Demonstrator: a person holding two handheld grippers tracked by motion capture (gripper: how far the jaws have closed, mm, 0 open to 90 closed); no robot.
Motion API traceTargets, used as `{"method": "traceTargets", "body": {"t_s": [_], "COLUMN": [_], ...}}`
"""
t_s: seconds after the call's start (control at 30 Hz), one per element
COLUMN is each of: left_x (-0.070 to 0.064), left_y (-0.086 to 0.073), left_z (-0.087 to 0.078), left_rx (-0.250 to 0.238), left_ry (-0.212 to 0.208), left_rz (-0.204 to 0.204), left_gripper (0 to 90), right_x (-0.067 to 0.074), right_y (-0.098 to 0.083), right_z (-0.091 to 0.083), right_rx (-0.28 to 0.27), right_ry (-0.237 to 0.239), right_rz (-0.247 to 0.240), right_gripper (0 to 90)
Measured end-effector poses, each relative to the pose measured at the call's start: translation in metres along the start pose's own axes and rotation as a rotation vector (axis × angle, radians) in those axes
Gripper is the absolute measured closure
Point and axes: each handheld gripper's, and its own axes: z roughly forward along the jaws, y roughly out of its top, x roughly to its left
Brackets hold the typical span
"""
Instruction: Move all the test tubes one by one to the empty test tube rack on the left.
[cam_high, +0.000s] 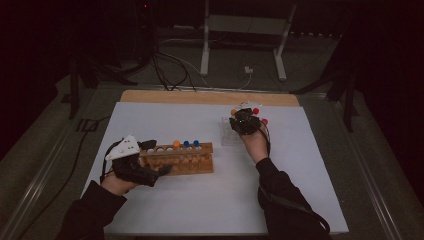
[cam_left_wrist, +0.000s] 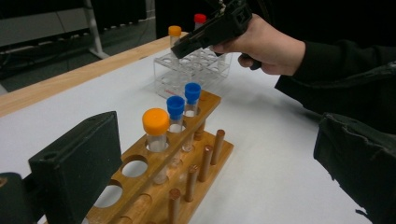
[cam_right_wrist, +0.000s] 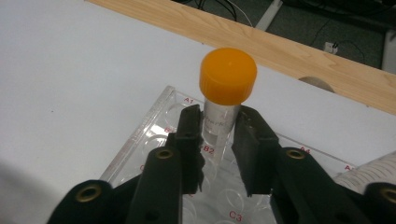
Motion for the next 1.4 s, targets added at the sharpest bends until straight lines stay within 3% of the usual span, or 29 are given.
{"method": "traceTargets", "body": {"t_s": [0.17,0.47,1.03,1.4], "left_x": [0.001,0.002,0.000,-0.002], "left_y": [-0.001,0.000,0.000,0.001], "left_z": [0.000,0.000,0.003,0.005], "left_rx": [0.001,0.000,0.013,0.018], "left_ry": [0.002,-0.006,-0.017,-0.029], "left_rz": [-0.004,-0.010,-0.007,-0.008], "left_gripper": [1.7,1.7,1.7,1.7], "right_x": [-0.001,-0.001,0.001,0.012], "right_y": [0.001,0.008,0.022,0.003], "right_z": [0.000,-0.013,-0.060,-0.089], "right_rx": [0.005,-0.036,-0.133,-0.124], "right_ry": [0.002,0.007,-0.012,0.078], "right_rz": [-0.008,-0.008,-0.068,-0.111], "right_gripper": [75.0,75.4,75.4,75.4]}}
